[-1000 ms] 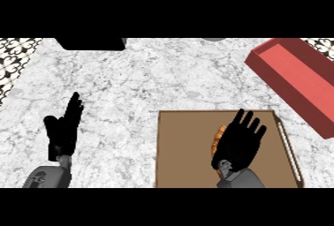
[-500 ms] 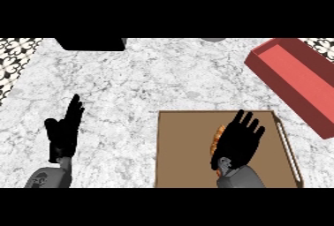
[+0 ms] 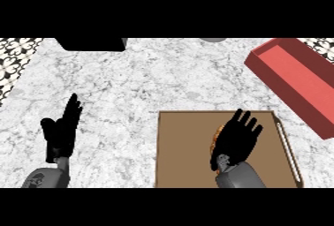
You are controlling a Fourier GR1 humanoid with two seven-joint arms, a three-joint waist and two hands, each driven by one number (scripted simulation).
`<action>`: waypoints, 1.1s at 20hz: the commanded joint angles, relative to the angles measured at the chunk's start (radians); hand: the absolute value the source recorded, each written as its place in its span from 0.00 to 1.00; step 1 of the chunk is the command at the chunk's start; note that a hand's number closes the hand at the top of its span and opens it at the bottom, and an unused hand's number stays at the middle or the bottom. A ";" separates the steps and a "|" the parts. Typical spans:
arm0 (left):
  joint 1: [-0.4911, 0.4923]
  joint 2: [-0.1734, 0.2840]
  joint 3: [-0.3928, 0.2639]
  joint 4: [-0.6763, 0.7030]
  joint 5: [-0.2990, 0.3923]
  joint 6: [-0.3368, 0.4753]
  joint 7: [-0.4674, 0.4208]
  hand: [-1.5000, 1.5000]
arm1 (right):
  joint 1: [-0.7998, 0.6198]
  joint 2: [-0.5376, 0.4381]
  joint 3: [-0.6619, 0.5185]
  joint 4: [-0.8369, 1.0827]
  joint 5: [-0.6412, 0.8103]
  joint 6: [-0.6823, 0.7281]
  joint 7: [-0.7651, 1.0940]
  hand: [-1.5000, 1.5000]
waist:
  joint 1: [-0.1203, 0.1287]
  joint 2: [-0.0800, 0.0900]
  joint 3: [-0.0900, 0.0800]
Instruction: Pick the croissant from the tray and place it in the cardboard box
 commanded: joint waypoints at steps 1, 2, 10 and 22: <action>-0.015 0.011 0.004 -0.007 -0.003 -0.009 0.019 0.50 | -0.012 0.000 0.032 0.071 0.001 -0.034 0.237 1.00 | -0.003 0.011 0.006; 0.024 0.031 0.030 0.015 0.012 -0.040 -0.030 0.50 | -0.015 0.000 0.049 0.111 -0.019 -0.021 0.176 1.00 | -0.002 0.012 0.006; -0.004 0.001 0.032 0.010 -0.009 -0.005 -0.009 0.50 | -0.088 0.000 0.073 0.176 0.094 -0.061 0.119 1.00 | -0.010 0.011 0.006; 0.035 -0.004 0.014 -0.089 -0.029 -0.005 0.090 0.50 | -0.460 -0.001 -0.256 0.488 -0.267 -0.159 -0.395 1.00 | 0.001 0.012 0.007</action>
